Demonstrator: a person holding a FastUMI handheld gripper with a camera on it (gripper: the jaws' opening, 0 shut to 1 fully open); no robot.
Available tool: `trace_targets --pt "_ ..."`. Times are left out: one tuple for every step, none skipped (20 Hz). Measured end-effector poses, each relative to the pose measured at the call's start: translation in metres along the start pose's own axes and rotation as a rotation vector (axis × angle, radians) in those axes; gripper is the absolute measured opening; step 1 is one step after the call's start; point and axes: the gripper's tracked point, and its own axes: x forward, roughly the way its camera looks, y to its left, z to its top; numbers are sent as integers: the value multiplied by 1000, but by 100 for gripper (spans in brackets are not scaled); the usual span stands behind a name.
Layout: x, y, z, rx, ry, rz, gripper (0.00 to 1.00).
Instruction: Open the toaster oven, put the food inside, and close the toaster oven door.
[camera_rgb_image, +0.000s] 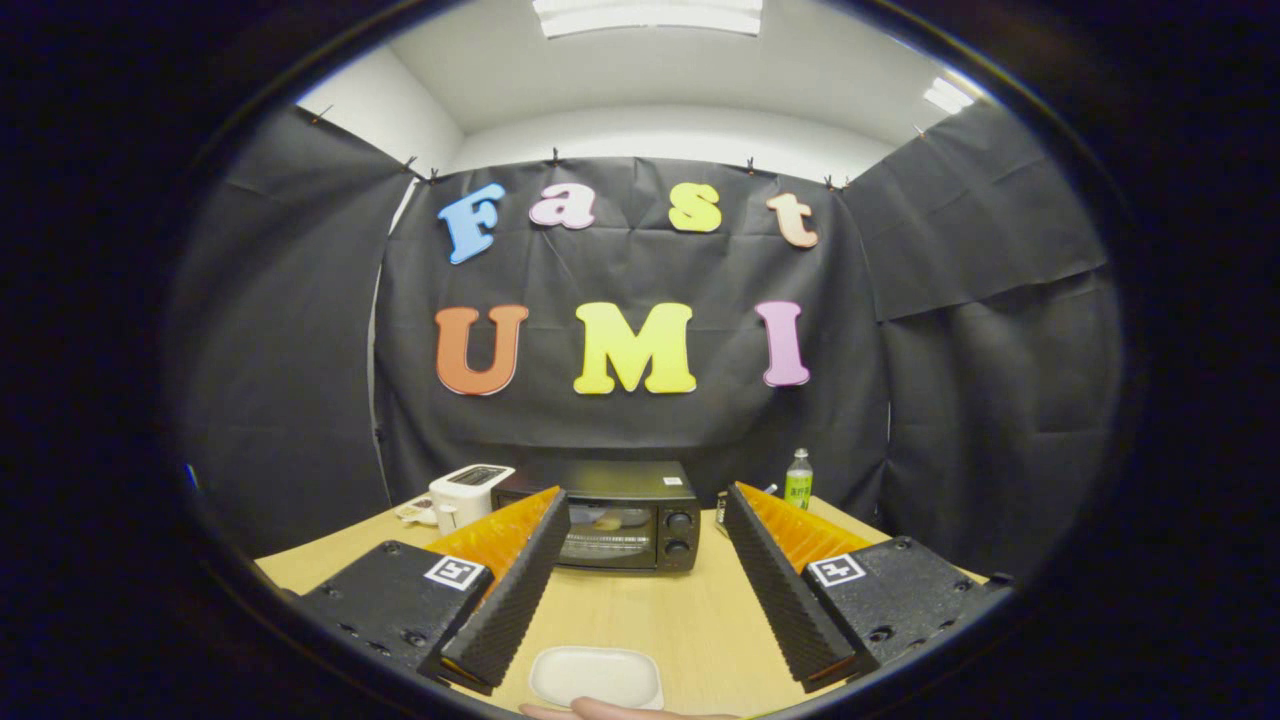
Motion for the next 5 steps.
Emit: trace_targets --pt "-3 1 5 -7 -5 4 100" --pt "-8 3 12 -13 -12 6 100" --pt "-11 5 19 -17 -20 9 100" --pt "-13 6 23 -19 -22 8 100" --pt "-16 7 27 -16 -24 10 100"
